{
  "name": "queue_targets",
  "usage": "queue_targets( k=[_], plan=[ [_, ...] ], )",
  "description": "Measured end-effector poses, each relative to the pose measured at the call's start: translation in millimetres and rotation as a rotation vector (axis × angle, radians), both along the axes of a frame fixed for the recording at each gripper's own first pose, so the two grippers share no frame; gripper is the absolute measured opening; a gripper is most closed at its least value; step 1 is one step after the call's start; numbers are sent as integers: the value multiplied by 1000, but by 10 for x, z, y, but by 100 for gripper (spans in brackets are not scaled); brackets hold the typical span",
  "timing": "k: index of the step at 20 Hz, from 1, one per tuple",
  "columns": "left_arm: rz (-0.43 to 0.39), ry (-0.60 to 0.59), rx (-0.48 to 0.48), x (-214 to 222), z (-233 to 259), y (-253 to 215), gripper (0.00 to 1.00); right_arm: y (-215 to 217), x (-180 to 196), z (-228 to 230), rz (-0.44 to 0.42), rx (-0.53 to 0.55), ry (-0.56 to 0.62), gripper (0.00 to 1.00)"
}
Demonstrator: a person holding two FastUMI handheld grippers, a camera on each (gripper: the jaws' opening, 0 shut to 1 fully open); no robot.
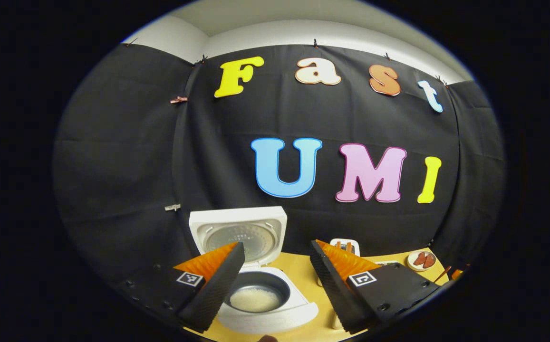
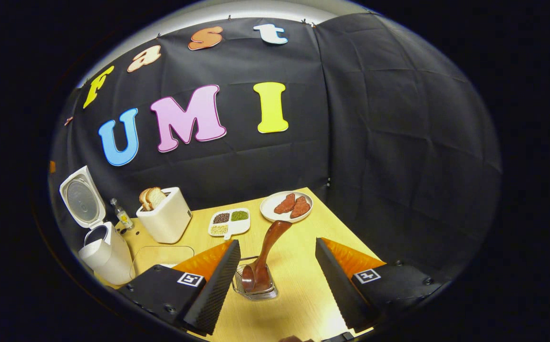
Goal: Close the left gripper, press the button to open the rice cooker; take a wooden spoon from the chopstick holder with the right hand, scoop a spoonful of rice and pour it into the rice cooker, then put the wooden spoon back into the chopstick holder.
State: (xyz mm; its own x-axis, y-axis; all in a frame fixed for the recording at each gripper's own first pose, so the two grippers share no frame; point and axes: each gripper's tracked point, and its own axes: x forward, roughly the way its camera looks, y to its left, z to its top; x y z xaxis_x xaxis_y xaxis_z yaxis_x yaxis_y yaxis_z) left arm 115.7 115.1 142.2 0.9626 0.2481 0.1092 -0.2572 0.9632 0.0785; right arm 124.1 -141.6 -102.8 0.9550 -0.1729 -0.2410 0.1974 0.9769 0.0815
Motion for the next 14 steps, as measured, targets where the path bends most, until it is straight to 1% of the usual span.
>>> queue_targets(
  k=[4,6,10,14],
  plan=[
    [11,-21,-75,291,452,369,95,-18,-155,84,-37,-13,-19,98],
    [25,-18,-80,474,609,581,95,-27,-239,95,-58,-13,-22,98],
    [86,7,-16,791,739,1009,95,-48,-414,159,-103,-27,-35,99],
    [52,32,-77,1241,731,1243,95,1,-602,170,-136,-58,-28,98]
  ],
)
